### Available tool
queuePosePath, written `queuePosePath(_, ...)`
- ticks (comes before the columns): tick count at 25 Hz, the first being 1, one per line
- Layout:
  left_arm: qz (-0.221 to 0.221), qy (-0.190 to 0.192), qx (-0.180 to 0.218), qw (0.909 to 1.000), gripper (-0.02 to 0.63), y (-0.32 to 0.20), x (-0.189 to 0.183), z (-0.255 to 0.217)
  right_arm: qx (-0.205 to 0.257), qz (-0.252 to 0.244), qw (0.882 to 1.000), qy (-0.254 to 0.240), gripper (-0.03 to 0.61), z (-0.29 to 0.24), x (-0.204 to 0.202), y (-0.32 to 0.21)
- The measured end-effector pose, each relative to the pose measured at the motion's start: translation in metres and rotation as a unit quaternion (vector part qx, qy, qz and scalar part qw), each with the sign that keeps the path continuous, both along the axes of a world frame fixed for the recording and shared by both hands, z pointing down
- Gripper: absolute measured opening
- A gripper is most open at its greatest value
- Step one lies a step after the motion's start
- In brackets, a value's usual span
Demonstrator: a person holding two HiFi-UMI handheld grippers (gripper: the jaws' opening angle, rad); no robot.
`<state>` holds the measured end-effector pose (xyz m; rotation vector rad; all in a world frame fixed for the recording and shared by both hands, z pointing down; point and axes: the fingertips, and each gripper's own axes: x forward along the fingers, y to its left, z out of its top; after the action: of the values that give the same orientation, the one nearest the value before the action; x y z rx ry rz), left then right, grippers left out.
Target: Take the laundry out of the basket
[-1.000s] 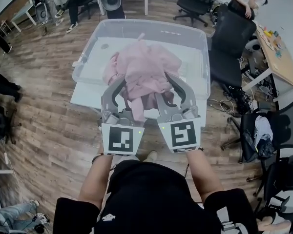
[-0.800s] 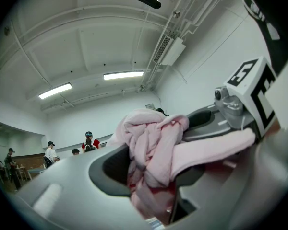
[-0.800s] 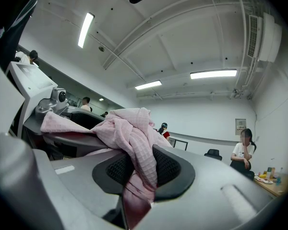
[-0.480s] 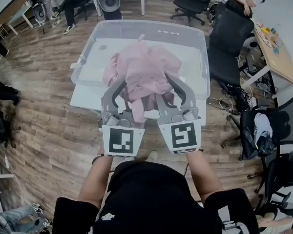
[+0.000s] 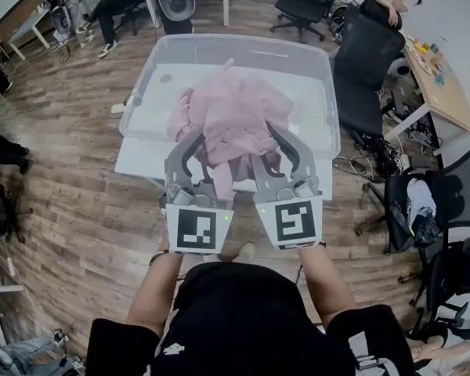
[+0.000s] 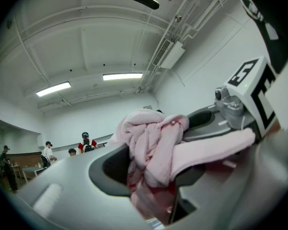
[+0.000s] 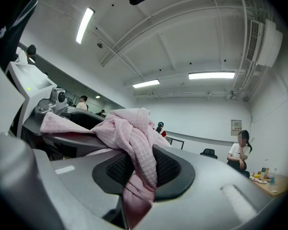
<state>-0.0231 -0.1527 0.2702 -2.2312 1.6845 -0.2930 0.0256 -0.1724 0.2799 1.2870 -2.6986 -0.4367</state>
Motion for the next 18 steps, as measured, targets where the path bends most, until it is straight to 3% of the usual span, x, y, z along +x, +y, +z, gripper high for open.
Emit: queuePosePath(18,0.007,0.009,0.007,0.9999,0.212,0.021,-0.015,-0.004,0.007,0.010,1.000,0.007,0.101,-0.004,-0.015,0.021)
